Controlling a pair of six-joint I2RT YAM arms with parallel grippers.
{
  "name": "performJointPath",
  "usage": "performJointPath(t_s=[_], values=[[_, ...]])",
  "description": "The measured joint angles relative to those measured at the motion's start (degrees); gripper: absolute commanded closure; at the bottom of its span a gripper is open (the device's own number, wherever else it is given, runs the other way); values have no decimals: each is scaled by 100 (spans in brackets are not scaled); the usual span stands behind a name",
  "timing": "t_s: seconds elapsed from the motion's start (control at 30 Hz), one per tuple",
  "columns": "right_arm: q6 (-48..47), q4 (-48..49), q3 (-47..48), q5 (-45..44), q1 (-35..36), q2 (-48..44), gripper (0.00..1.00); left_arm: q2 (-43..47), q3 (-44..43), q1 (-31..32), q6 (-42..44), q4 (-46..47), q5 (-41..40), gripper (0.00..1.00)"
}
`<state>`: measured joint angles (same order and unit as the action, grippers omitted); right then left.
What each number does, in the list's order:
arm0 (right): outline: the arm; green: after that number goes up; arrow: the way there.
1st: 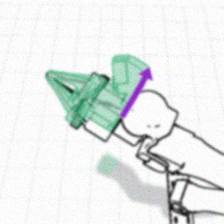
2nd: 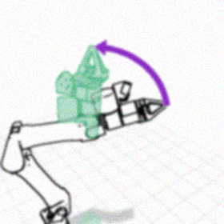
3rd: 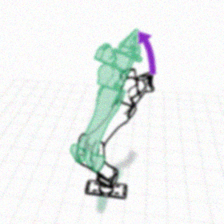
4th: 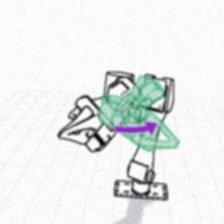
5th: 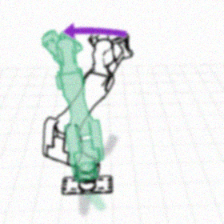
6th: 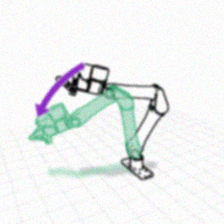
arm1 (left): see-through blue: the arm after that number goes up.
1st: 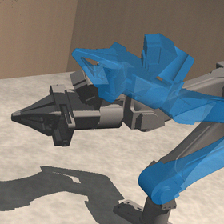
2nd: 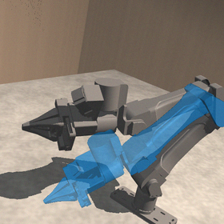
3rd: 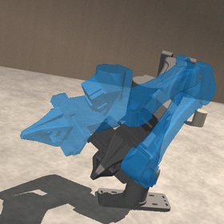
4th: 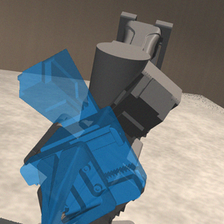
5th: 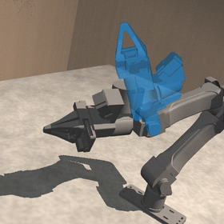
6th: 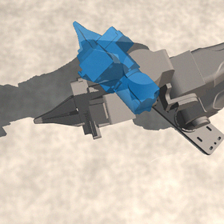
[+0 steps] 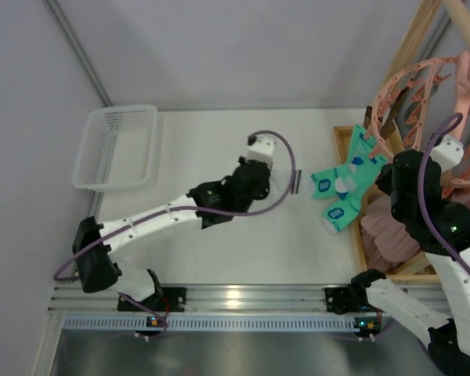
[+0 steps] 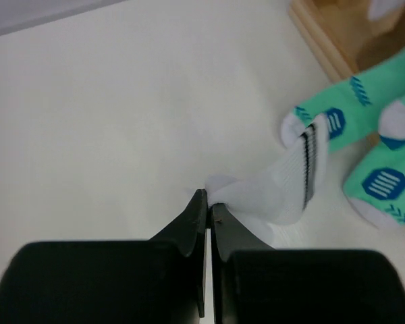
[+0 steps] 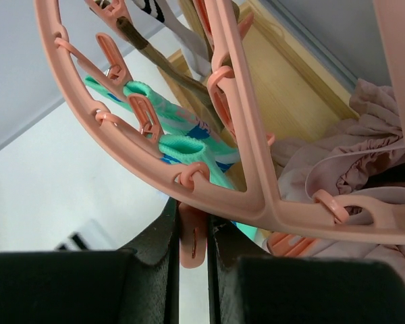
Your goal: Remove the socks clipped to the hanger
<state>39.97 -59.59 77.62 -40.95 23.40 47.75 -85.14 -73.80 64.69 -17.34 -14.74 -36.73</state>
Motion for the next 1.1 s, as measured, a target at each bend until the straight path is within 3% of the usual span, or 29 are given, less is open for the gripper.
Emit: performJointPath(t_s=[0.27,0.47,0.53,0.77,0.8,0.83,0.87,1.1], values=[[-157,26,-46,179,0,-245,100,1322,11,-3042,-258,-852,562,100],[-258,22,-79,254,0,-411,100,1154,11,-5633,-450,-1062,761,100],[-282,20,-79,289,0,-446,100,938,11,-6192,-544,-1110,684,100],[-341,22,-76,382,0,-463,100,363,22,-6787,-894,-1274,549,100],[-343,24,-72,402,0,-463,100,315,22,-6835,-942,-1283,533,91],[-345,26,-72,417,0,-463,100,273,22,-6861,-977,-1292,527,40],[-350,26,-70,426,0,-461,100,234,22,-6874,-990,-1300,533,4],[-354,35,-70,479,0,-461,100,297,247,-6846,-1567,-1338,868,2]])
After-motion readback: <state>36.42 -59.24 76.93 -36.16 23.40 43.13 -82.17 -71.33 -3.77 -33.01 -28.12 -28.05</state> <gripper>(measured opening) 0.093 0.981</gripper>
